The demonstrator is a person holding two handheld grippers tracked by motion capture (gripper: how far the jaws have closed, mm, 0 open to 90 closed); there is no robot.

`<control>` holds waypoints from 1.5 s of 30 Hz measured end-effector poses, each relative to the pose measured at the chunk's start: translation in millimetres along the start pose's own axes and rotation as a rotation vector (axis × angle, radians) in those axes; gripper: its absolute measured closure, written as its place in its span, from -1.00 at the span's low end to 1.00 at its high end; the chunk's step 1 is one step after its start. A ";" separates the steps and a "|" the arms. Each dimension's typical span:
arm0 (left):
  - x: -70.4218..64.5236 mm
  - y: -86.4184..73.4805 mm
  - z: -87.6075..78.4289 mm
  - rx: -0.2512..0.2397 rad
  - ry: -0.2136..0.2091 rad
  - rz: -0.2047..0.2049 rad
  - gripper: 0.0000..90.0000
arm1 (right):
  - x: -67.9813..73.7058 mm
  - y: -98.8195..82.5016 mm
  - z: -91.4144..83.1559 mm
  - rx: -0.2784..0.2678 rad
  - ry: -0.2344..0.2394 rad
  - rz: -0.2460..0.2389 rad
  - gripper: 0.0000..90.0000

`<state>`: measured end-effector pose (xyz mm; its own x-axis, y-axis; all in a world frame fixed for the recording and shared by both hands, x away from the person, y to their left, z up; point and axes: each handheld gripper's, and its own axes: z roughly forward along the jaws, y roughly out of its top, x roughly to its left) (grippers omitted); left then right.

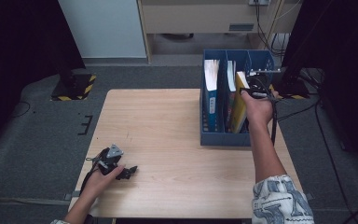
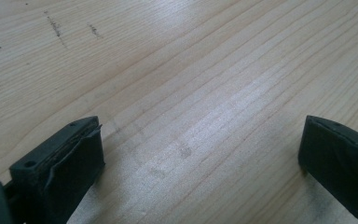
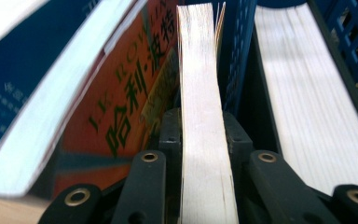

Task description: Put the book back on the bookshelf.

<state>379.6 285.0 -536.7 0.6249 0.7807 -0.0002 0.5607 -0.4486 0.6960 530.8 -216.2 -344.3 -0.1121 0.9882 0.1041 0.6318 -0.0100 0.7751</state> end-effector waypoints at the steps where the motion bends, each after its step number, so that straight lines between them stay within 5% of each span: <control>1: 0.0 0.0 0.0 0.000 0.000 0.000 -1.00 | 0.3 1.4 0.5 -0.007 0.000 -0.001 0.67; 20: 0.0 -0.1 0.0 -0.001 0.000 0.000 -1.00 | 5.0 5.7 22.3 -0.023 -0.010 -0.010 0.66; 45: 0.0 0.0 0.1 0.000 0.000 0.001 -1.00 | 6.4 8.1 19.4 -0.012 0.054 0.013 0.59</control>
<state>379.6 285.0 -536.7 0.6254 0.7803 0.0002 0.5602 -0.4492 0.6960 550.1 -207.0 -349.5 -0.1450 0.9784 0.1471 0.6239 -0.0250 0.7811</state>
